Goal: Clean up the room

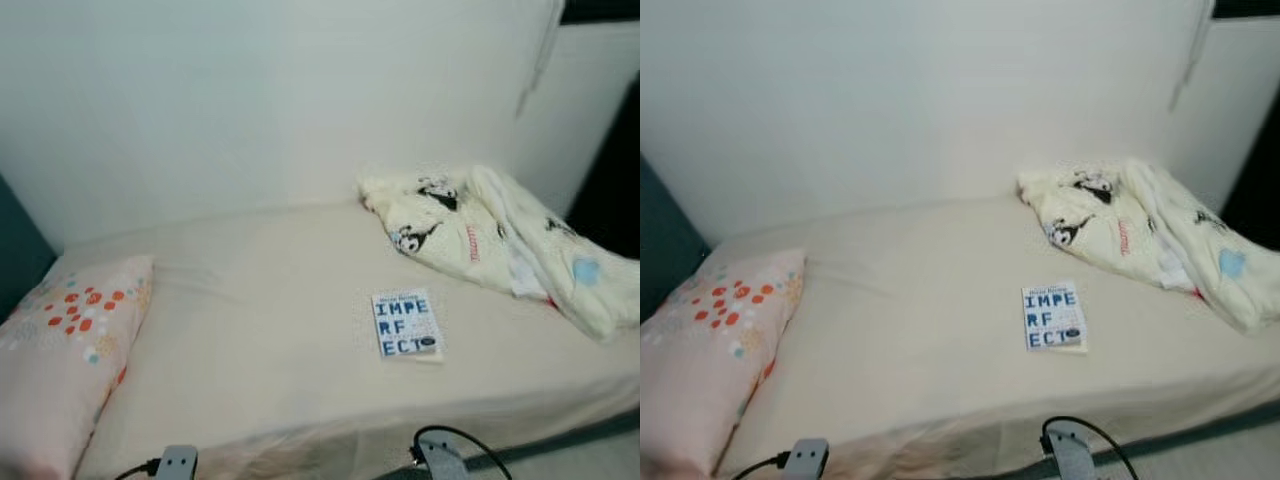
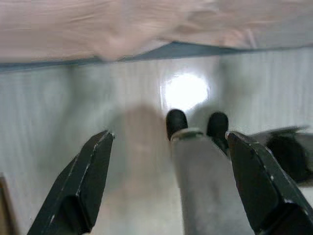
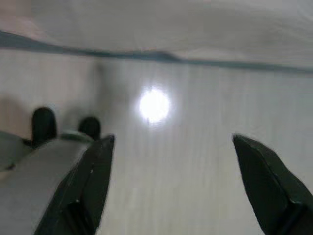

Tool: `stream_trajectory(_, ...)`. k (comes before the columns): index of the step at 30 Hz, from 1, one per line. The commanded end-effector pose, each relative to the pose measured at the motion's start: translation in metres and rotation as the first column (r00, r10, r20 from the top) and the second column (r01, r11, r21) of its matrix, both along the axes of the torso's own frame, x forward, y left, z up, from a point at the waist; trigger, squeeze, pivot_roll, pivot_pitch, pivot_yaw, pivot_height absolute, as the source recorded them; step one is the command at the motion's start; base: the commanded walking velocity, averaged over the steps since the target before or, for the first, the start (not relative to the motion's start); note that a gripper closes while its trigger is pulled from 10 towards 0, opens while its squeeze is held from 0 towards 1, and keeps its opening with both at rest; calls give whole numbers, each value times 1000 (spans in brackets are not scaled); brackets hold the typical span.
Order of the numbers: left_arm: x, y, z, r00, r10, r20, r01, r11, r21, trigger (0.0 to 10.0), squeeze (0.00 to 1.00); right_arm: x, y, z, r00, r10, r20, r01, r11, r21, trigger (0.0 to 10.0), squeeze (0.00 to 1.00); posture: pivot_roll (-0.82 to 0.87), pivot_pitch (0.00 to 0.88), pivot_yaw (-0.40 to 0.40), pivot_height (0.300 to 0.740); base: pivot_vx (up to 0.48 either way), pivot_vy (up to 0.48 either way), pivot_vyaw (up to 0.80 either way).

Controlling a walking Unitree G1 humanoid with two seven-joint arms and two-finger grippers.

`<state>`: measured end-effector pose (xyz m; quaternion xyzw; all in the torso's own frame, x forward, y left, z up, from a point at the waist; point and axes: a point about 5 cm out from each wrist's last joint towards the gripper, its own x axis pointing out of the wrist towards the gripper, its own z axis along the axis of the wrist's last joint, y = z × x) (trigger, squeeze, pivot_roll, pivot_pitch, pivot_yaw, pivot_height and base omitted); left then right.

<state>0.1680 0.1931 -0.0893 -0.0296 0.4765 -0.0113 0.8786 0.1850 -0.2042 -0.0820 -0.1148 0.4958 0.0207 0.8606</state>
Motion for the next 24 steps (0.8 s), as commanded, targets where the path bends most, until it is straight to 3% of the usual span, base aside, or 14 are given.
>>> stream_trajectory(1,-5,-1,-3,1000,-9,-24,9,1000,1,10000,0,-1,7,-2,1000,24,-4,-24,1000,9,10000,0,-50,0,9,740,0,-480,756)
stream_trajectory(20,-7,-4,-4,1000,-4,-30,4,1000,-3,10000,0,-3,0,-1,1000,14,-7,-14,999,-40,10000,0,-54,0,4,740,0,-480,763)
stream_trajectory(24,-7,-4,-4,1000,8,-30,-8,1000,-3,10000,0,-3,-2,-1,1000,7,-4,-7,998,-60,10000,0,-56,0,2,740,0,0,0)
